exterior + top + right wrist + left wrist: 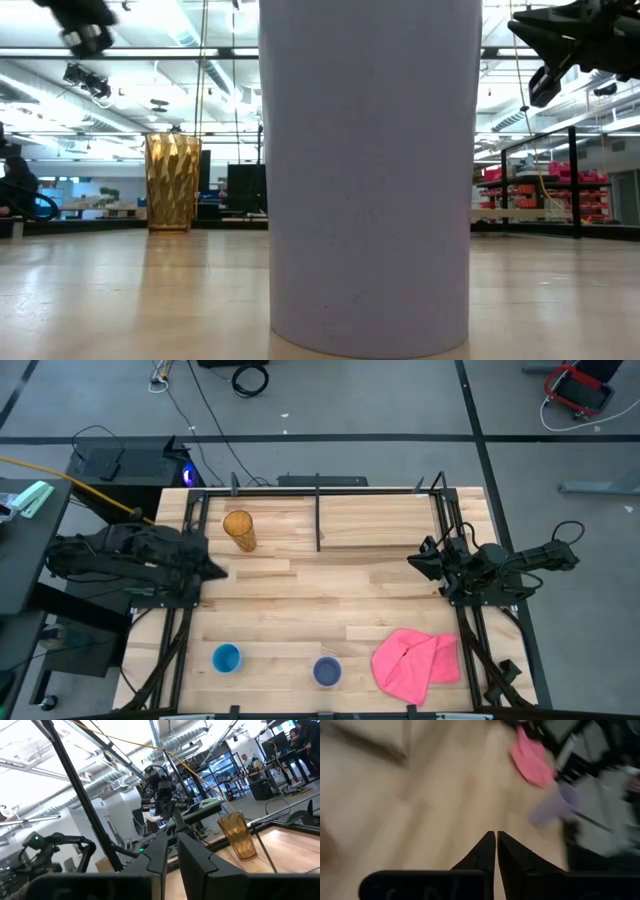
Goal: Stack small to large cups/mugs on shelf
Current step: Put the blue cup on the shelf
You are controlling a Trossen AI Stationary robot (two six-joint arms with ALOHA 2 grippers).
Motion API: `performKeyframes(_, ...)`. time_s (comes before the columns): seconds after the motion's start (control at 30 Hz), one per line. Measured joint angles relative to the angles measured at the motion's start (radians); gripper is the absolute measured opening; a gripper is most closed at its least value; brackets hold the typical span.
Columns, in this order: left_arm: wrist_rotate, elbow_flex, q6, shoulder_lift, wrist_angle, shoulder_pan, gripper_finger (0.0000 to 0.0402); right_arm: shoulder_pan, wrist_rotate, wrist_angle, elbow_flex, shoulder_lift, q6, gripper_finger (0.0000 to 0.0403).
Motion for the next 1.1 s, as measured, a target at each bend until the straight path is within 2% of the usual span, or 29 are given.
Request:
performKeyframes(0.13, 0.142, -0.013, -0.160, 0.038, -0.072, -0.012, 0.0031, 0.000, 0.000, -0.006, 0.000, 0.000, 0.035, 0.0050)
performKeyframes(0.3, 0.160, -0.015, -0.324, 0.111, -0.263, -0.093, 0.0026, 0.000, 0.000, -0.033, 0.000, 0.004, 0.079, 0.0050)
performKeyframes(0.4, 0.157, -0.015, -0.393, 0.153, -0.283, -0.161, 0.0021, 0.000, 0.000, -0.049, 0.000, 0.004, 0.081, 0.0050)
performKeyframes(0.63, 0.143, -0.015, -0.582, 0.261, -0.212, -0.355, 0.0024, 0.000, 0.000, -0.062, 0.000, 0.004, 0.079, 0.0050)
performKeyframes(0.87, 0.073, -0.015, -0.795, 0.366, -0.184, -0.573, 0.0023, 0.000, 0.000, -0.062, 0.000, 0.004, 0.077, 0.0050)
performKeyframes(1.1, -0.069, -0.015, -0.904, 0.448, 0.114, -0.754, 0.0013, 0.000, 0.000, -0.070, 0.000, 0.004, 0.096, 0.0050)
